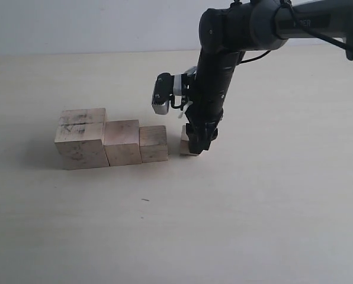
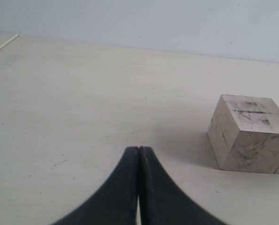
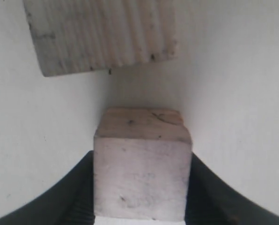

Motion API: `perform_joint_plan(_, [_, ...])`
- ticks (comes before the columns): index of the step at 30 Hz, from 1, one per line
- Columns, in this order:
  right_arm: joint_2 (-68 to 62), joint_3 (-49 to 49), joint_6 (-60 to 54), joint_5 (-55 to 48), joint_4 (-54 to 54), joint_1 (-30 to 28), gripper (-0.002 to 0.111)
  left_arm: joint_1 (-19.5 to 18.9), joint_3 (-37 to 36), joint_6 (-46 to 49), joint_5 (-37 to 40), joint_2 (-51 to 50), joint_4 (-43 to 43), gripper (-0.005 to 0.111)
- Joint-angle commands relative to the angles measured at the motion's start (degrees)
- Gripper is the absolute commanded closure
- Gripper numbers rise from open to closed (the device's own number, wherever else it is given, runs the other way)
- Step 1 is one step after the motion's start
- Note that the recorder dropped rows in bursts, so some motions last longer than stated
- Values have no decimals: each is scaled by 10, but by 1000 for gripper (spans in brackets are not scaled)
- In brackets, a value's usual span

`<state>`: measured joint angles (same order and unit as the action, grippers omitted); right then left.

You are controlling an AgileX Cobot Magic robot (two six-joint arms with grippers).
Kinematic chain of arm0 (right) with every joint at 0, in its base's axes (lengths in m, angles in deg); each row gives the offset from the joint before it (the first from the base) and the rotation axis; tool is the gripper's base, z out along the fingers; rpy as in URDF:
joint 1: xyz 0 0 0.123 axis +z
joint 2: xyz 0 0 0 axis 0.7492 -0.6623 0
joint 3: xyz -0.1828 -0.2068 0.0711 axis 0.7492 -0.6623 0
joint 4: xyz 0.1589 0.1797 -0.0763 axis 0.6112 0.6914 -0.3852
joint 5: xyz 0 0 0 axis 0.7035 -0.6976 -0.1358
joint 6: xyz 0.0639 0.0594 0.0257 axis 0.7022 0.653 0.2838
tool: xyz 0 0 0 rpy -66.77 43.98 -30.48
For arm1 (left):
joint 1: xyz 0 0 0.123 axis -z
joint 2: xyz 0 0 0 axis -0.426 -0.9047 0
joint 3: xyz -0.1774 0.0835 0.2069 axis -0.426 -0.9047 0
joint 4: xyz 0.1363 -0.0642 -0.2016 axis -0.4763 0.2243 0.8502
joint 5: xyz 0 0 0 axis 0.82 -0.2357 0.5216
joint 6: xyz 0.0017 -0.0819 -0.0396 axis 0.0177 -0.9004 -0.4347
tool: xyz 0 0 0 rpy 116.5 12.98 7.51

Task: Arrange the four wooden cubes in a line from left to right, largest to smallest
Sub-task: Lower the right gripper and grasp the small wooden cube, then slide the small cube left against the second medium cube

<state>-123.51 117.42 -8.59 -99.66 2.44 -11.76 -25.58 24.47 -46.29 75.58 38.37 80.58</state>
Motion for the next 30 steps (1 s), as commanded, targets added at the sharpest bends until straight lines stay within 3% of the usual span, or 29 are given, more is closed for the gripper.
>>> perform_joint_plan(1, [2, 0, -52, 4, 16, -1, 108, 5, 0, 0, -7, 4, -3, 107])
perform_joint_plan(11, [2, 0, -169, 4, 74, -1, 108, 5, 0, 0, -7, 4, -3, 107])
perform_joint_plan(30, [-8, 0, -181, 4, 76, -1, 108, 5, 0, 0, -7, 4, -3, 107])
